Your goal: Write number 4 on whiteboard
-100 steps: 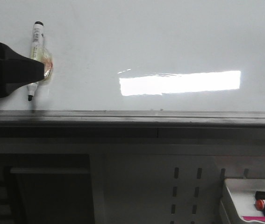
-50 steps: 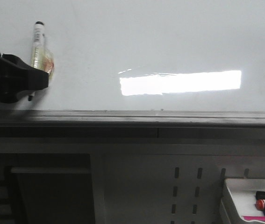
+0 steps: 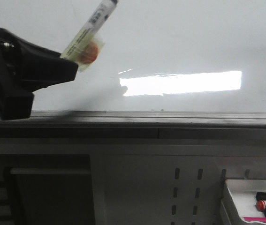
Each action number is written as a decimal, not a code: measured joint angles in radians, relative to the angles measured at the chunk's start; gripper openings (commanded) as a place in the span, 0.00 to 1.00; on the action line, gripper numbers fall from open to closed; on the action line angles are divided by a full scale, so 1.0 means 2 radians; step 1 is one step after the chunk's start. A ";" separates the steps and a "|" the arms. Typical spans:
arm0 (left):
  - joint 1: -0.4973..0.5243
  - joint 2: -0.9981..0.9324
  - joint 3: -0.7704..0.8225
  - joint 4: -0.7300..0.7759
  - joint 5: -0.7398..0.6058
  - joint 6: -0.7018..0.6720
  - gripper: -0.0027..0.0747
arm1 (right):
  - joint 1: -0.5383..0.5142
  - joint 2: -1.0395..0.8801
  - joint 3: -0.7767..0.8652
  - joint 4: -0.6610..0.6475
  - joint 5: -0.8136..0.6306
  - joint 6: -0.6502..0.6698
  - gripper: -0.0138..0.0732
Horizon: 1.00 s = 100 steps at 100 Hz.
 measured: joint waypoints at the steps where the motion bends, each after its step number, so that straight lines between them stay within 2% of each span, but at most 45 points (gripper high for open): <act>1: 0.000 -0.002 0.000 0.013 -0.001 0.000 0.01 | 0.001 0.004 -0.002 0.006 0.000 -0.005 0.10; 14: 0.000 -0.036 0.000 0.099 -0.009 0.000 0.01 | 0.034 0.045 -0.028 0.045 0.000 -0.049 0.16; 21: 0.000 -0.048 0.000 0.128 -0.011 0.000 0.01 | 0.056 0.070 -0.044 0.052 0.000 -0.072 0.27; 32: 0.000 -0.055 0.000 0.159 -0.014 0.000 0.01 | 0.103 0.109 -0.071 0.055 0.000 -0.106 0.49; 40: 0.000 -0.055 0.000 0.172 -0.014 0.000 0.01 | 0.139 0.140 -0.089 0.056 -0.001 -0.121 0.57; 67: 0.000 -0.055 0.000 0.206 -0.014 0.000 0.01 | 0.245 0.229 -0.147 0.058 -0.015 -0.151 0.57; 100: 0.000 -0.055 0.000 0.222 -0.014 0.000 0.01 | 0.287 0.325 -0.198 0.061 -0.035 -0.154 0.56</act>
